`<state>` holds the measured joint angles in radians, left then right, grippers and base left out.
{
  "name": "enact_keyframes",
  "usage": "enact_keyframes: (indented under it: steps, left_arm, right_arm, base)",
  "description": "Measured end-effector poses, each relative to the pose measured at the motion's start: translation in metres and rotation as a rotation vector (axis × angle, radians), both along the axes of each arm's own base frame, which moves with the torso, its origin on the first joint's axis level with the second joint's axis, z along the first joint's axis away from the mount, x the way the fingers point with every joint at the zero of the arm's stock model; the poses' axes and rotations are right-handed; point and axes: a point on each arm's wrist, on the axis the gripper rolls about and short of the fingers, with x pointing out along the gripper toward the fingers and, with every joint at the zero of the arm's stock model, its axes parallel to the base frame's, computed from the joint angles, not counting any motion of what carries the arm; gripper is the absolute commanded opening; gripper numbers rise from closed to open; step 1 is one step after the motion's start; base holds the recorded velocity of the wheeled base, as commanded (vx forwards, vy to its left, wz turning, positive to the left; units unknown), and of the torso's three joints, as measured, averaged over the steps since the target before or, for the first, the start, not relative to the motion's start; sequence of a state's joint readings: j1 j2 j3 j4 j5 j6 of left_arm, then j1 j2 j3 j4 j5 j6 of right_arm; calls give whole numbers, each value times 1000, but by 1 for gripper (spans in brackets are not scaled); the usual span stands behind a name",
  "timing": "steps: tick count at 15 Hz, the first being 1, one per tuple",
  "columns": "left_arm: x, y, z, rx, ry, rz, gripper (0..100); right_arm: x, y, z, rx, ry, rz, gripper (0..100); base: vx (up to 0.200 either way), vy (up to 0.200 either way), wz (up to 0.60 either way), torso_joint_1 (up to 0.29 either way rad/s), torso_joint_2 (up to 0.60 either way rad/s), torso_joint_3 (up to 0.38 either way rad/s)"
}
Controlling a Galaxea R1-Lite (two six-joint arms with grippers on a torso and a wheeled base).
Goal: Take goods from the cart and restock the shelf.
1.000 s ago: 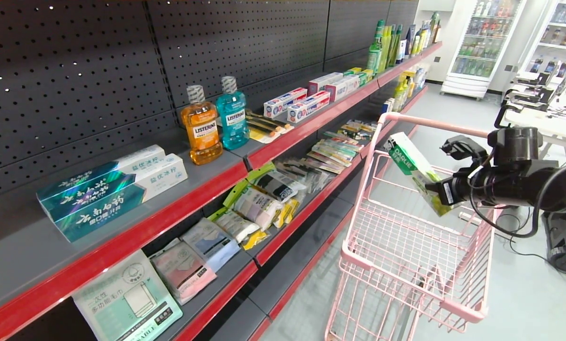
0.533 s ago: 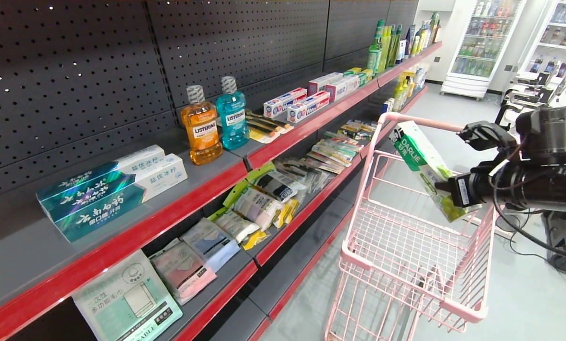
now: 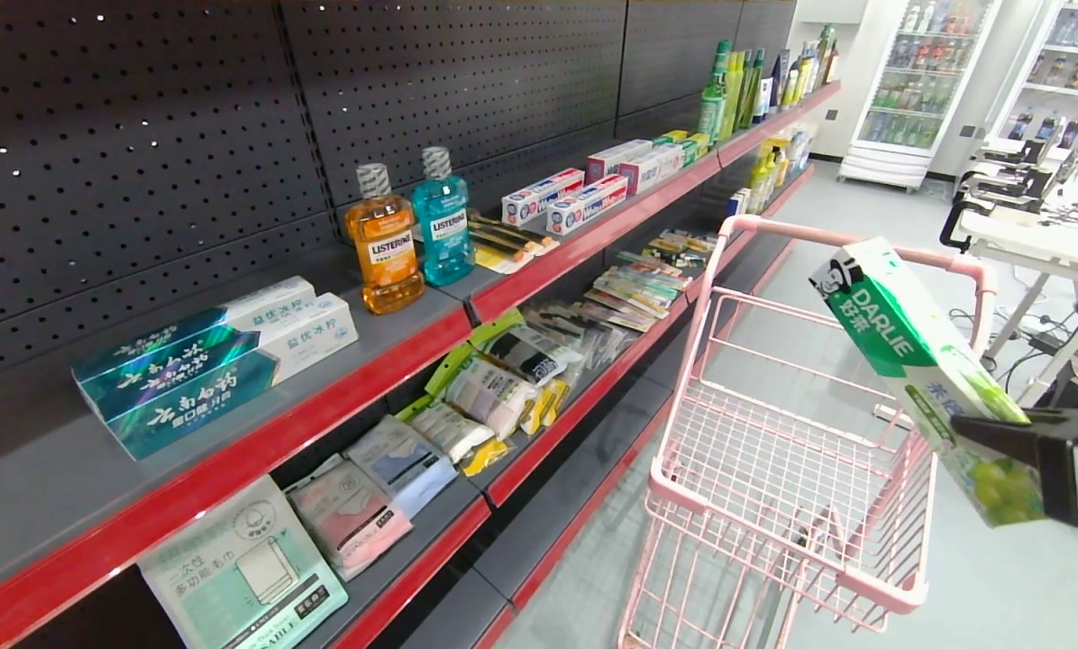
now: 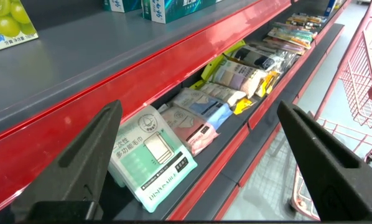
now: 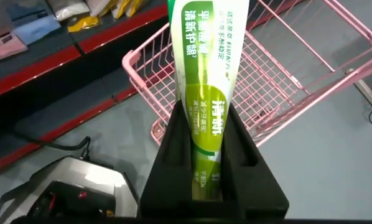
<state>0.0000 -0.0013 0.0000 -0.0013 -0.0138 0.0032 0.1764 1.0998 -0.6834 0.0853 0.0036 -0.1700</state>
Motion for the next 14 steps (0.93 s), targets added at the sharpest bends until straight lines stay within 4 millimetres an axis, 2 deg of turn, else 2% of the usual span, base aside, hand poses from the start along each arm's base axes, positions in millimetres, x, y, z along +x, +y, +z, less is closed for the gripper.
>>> enact_keyframes:
  steps: [2,4,9,14]
  left_arm:
    - [0,0,0,0,0,0,100]
    - [0,0,0,0,0,0,100]
    - [0,0,0,0,0,0,100]
    - [0,0,0,0,0,0,100]
  right_arm:
    - [-25,-5,-5,-1,-34,4,0]
    - [-38,-8,-6,-3,-65,-6,0]
    - [-47,-11,-5,-39,-102,6,0]
    - [-52,-12,-14,-58,-91,12,0]
  base:
    - [0,0,0,0,0,0]
    - [0,0,0,0,0,0]
    - [0,0,0,0,0,0]
    - [0,0,0,212,-449,-246]
